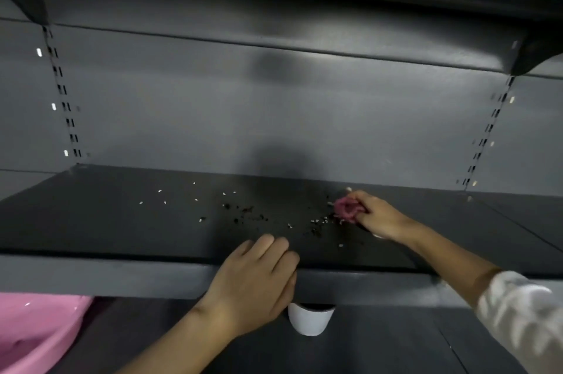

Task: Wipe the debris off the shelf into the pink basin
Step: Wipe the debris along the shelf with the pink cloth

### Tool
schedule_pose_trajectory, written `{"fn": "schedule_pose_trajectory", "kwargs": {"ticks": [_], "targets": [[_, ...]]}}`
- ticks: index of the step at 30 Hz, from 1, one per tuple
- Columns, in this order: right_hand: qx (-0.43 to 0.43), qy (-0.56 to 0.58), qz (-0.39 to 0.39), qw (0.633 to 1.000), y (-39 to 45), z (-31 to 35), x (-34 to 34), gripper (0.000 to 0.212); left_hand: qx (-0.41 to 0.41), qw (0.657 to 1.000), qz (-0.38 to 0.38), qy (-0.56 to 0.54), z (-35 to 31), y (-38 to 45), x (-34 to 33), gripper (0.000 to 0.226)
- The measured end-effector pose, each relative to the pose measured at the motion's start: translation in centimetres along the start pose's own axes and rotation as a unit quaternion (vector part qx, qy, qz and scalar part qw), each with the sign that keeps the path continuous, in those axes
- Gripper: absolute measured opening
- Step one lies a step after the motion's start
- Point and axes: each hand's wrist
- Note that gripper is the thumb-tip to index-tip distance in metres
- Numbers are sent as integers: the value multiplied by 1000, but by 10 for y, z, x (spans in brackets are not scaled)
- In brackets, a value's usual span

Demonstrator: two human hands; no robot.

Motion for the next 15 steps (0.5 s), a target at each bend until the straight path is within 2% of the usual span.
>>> {"fn": "schedule_pose_trajectory", "kwargs": {"ticks": [4,6,8,11,13,15], "targets": [[18,48,2,999,-9,43,-29,45,-18,1000,-6,-16,13,-8,5,27],[-2,97,4,995,-17,58,-31,44,-22,999,-17,-23,19,-12,7,26],[-35,130,-57,989,-26,61,-23,39,-26,999,-25,-29,28,-17,9,25],[-146,31,-188,971,-45,39,-3,31,-38,999,-25,-28,41,-24,12,27],[-226,-25,-174,958,-62,27,3,33,-46,998,-31,-30,43,-26,13,26],[-267,-65,-140,951,-72,32,-4,36,-48,997,-36,-41,47,-28,15,25]]}}
Point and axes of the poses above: each hand's wrist, its own y-axis towards the middle knuckle, its own x-axis out of the back of the hand, z = x × y, and after that the axes turned 4 degrees about -x, right-handed
